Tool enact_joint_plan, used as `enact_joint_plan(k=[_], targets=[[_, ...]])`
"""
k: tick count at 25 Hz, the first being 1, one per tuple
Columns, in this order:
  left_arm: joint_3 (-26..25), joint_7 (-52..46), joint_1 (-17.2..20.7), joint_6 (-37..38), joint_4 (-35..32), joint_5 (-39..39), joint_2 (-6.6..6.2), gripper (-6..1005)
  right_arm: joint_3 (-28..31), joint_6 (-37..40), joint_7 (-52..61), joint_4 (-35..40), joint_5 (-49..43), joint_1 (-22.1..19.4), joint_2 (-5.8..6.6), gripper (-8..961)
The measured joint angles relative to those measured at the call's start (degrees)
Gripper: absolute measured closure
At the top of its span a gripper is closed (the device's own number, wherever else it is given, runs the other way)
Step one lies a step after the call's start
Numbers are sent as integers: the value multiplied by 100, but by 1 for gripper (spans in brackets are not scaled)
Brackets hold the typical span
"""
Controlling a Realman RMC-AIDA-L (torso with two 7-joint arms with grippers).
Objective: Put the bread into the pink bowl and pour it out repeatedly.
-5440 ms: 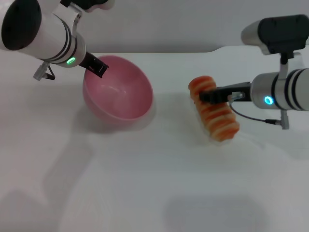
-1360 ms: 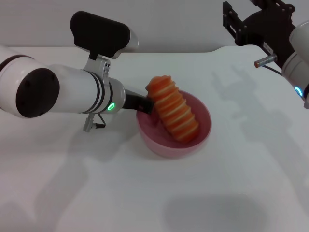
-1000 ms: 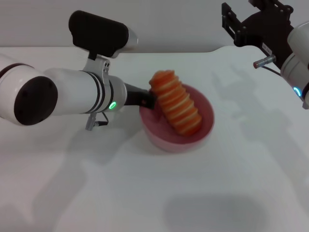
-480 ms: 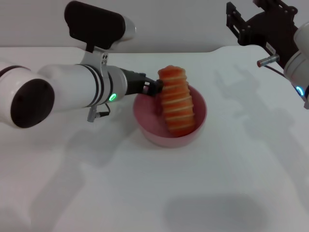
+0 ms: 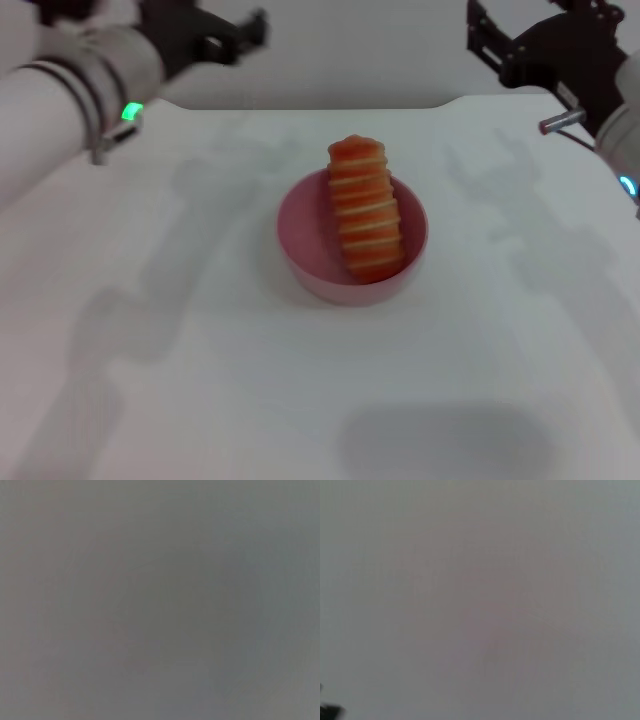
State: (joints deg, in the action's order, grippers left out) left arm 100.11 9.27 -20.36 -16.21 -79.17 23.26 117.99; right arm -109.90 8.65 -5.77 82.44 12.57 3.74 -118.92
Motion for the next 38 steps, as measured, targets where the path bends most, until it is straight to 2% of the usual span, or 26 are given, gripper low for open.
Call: enact_joint_plan(k=[3, 7, 8, 12, 15, 18, 23, 27, 38], targets=[[-135, 89, 293, 642, -12, -47, 0, 192, 14, 847, -15, -332, -81, -144, -8, 209], [-160, 211, 768, 1954, 352, -56, -6, 192, 51, 2294, 14, -1028, -30, -379, -35, 177], [-149, 220, 873, 2324, 524, -57, -7, 192, 88, 2804, 32, -1411, 185, -417, -31, 177], [-71, 65, 1148, 3030, 1006, -7, -3, 192, 189, 2990, 33, -1855, 586, -435, -20, 177], [171, -319, 1378, 3531, 1336, 4, 2, 192, 262, 3073, 33, -2264, 783, -432, -13, 177], [484, -741, 1554, 4480, 1891, 8, 29, 191, 309, 3169, 36, -2580, 811, -403, -11, 177], [864, -1012, 1642, 5430, 2555, 11, 35, 191, 467, 3216, 339, -2791, 819, -461, 8, 177], [1018, -984, 1619, 5580, 2690, 5, 14, 191, 496, 3216, 512, -2904, 800, -473, 10, 177], [1038, -964, 1623, 5653, 2748, -171, -13, 197, 446, 3223, 628, -3060, 779, -283, 21, 177]])
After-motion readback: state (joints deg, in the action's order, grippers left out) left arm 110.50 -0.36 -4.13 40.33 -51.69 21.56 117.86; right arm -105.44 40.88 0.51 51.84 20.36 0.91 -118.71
